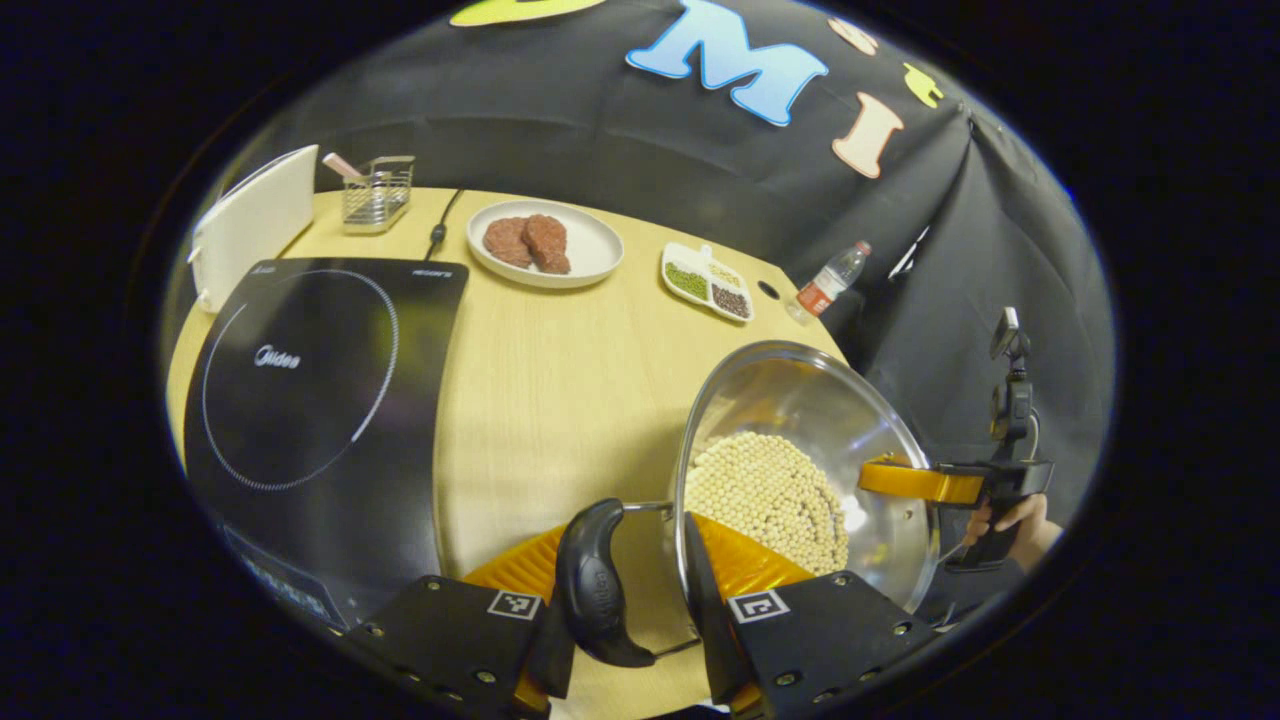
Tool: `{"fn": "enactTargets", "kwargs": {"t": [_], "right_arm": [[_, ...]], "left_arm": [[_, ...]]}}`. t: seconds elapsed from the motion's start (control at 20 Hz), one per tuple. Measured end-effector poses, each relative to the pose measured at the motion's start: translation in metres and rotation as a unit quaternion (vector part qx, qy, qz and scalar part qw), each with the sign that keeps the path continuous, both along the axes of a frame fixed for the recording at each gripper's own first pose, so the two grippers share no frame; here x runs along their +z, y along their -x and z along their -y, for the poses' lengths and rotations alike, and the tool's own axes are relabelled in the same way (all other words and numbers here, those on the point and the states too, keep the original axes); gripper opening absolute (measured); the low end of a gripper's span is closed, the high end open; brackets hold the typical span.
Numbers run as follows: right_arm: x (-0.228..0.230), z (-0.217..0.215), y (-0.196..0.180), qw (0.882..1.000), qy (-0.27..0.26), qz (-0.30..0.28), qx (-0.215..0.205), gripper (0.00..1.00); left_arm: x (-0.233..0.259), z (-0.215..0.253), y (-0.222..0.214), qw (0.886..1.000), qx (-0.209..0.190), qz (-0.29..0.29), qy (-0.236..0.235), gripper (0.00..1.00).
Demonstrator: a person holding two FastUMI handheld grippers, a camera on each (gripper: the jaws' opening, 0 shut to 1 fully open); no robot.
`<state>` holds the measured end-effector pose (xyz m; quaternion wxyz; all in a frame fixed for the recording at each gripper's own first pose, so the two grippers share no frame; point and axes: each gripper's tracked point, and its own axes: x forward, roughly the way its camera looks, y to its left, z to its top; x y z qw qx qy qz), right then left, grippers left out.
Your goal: First push the handle of the pot to place it horizontally, then grasp the pot with both hands and set it on the induction cooktop.
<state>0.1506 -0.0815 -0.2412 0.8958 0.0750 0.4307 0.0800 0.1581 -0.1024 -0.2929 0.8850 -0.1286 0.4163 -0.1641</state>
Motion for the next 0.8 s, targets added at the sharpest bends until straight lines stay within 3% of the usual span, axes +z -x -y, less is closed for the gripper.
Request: {"fn": "enactTargets", "kwargs": {"t": [0.05, 0.1, 0.2, 0.3, 0.4, 0.45, 0.5, 0.55, 0.7, 0.75, 0.8], "right_arm": [[0.003, -0.005, 0.009, 1.000, 0.001, 0.000, 0.001, 0.60], [0.007, -0.012, 0.016, 1.000, 0.002, 0.000, 0.001, 0.54], [0.015, -0.024, 0.028, 1.000, 0.000, 0.001, 0.001, 0.54], [0.023, -0.045, 0.036, 1.000, -0.006, 0.004, 0.011, 0.54], [0.028, -0.062, 0.038, 1.000, -0.006, 0.012, 0.019, 0.54], [0.030, -0.071, 0.038, 1.000, -0.006, 0.015, 0.021, 0.53], [0.031, -0.081, 0.038, 1.000, -0.006, 0.017, 0.024, 0.60], [0.031, -0.092, 0.038, 0.999, -0.005, 0.020, 0.029, 0.54], [0.033, -0.123, 0.034, 0.999, -0.006, 0.019, 0.041, 0.54], [0.034, -0.134, 0.031, 0.999, -0.006, 0.016, 0.044, 0.57], [0.035, -0.145, 0.028, 0.999, -0.006, 0.014, 0.046, 0.54]], "left_arm": [[0.004, -0.005, 0.009, 1.000, 0.001, 0.000, 0.002, 0.53], [0.009, -0.012, 0.017, 1.000, 0.001, 0.001, 0.003, 0.53], [0.016, -0.026, 0.026, 1.000, 0.005, 0.004, 0.005, 0.56], [0.022, -0.045, 0.032, 1.000, 0.013, 0.007, 0.006, 0.53], [0.031, -0.064, 0.037, 1.000, 0.022, 0.014, 0.005, 0.56], [0.032, -0.075, 0.039, 1.000, 0.026, 0.017, 0.003, 0.49], [0.035, -0.086, 0.041, 0.999, 0.030, 0.019, 0.002, 0.55], [0.036, -0.097, 0.042, 0.999, 0.035, 0.021, 0.004, 0.52], [0.040, -0.127, 0.045, 0.999, 0.047, 0.026, 0.004, 0.49], [0.043, -0.138, 0.043, 0.998, 0.052, 0.028, 0.004, 0.52], [0.044, -0.150, 0.043, 0.998, 0.056, 0.030, 0.004, 0.52]]}}
